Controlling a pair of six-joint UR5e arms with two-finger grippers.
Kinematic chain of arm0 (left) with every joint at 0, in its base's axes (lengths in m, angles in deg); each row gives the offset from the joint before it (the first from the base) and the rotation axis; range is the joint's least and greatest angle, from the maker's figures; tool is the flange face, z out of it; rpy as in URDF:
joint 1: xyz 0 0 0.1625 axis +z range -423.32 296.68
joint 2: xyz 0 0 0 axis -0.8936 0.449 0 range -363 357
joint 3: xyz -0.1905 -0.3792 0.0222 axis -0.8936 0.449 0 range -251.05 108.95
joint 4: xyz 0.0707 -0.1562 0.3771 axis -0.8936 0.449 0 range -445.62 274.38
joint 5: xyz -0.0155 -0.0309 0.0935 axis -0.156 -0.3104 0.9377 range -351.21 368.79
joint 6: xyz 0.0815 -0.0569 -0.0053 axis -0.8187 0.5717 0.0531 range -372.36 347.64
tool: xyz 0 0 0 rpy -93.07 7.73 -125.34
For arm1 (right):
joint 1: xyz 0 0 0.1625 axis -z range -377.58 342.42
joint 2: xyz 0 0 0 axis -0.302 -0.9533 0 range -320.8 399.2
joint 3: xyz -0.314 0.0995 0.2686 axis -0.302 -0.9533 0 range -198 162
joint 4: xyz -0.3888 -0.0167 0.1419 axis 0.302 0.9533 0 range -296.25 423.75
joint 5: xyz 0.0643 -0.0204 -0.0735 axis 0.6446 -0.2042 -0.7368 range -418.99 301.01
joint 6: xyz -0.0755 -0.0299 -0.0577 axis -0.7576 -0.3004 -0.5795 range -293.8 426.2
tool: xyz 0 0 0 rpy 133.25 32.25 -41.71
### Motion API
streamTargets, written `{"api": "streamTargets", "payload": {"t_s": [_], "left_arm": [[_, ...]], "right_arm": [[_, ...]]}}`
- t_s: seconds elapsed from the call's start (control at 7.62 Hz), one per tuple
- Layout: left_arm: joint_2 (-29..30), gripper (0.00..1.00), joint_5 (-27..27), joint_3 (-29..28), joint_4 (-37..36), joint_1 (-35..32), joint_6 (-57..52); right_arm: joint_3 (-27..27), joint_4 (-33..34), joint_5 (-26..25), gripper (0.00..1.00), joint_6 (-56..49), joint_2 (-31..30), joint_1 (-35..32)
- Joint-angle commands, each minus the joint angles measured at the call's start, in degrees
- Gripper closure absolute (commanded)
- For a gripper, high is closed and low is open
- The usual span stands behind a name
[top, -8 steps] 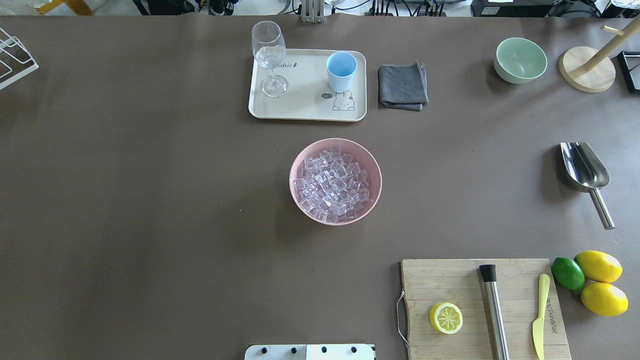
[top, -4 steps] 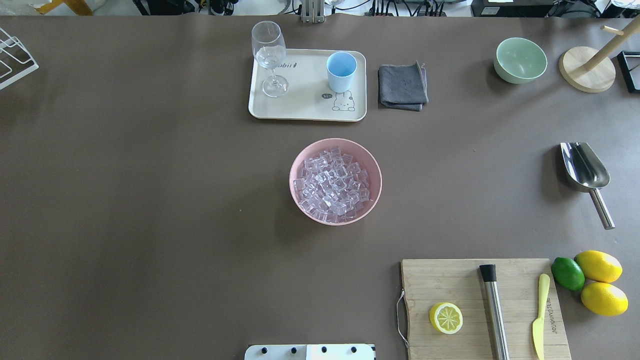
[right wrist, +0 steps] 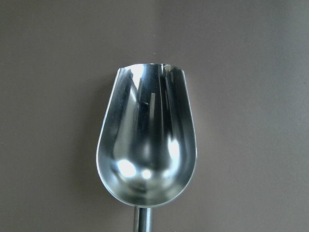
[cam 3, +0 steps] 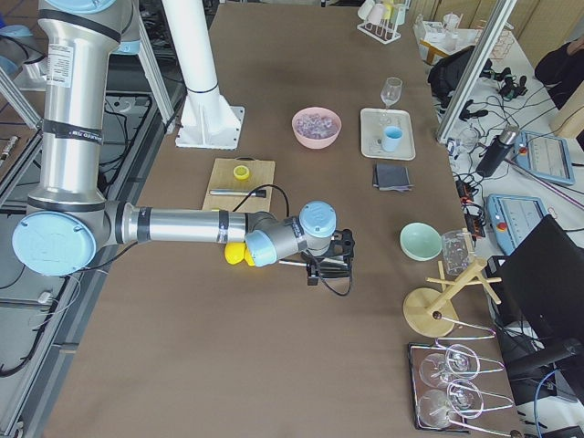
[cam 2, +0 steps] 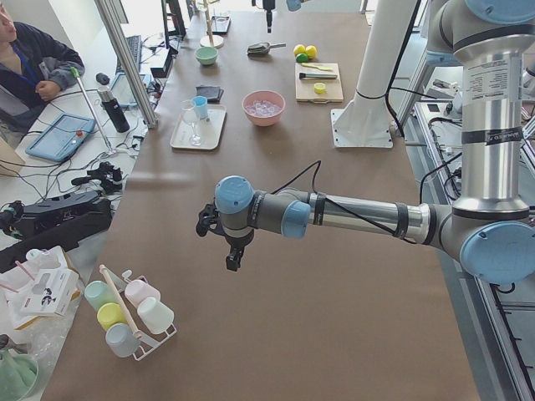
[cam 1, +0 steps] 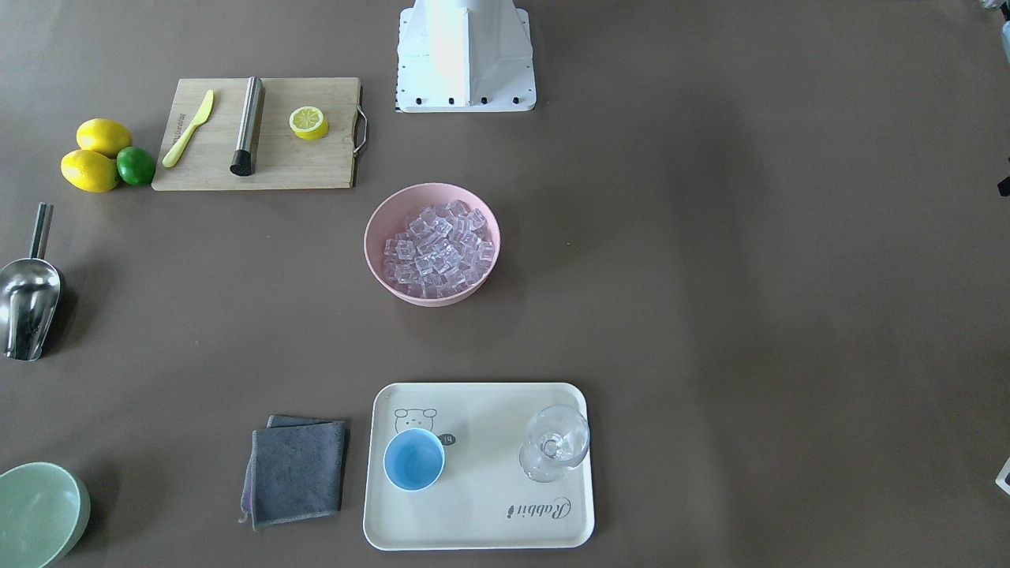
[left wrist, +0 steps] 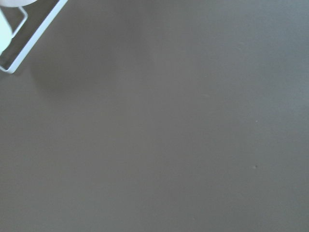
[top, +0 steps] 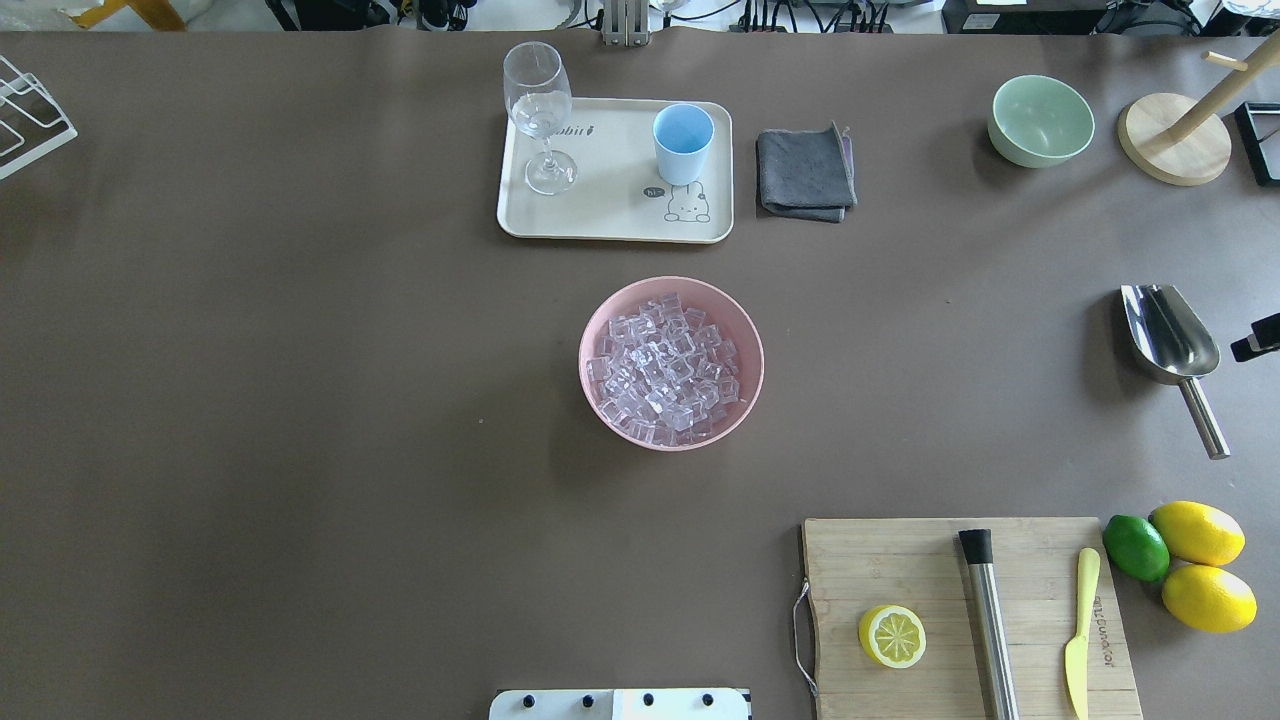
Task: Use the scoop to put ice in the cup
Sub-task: 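Move the left gripper toward the pink ice bowl while the right gripper lifts the scoop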
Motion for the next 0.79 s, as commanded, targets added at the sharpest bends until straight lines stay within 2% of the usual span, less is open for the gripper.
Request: {"api": "streamTargets", "payload": {"t_s": [0.0, 0.39, 0.52, 0.66], "left_arm": [[2.69, 0.02, -0.34, 5.94, -0.12, 8.58, 0.42], [13.12, 0.02, 0.01, 6.13, -0.21, 19.56, 0.33], [15.94, 0.02, 2.10, 6.22, 0.14, 23.77, 0.33], [19.53, 0.02, 6.82, 7.09, 0.23, 29.73, 0.33]], "right_arm": [[0.45, -0.19, -1.11, 0.00, 4.72, -0.40, 5.40], [0.28, 0.25, -3.30, 0.00, 4.74, -1.28, 9.28], [0.10, 0.33, -4.09, 0.00, 4.74, -1.46, 10.42], [-0.16, 0.77, -4.19, 0.00, 4.74, -1.46, 11.48]]}}
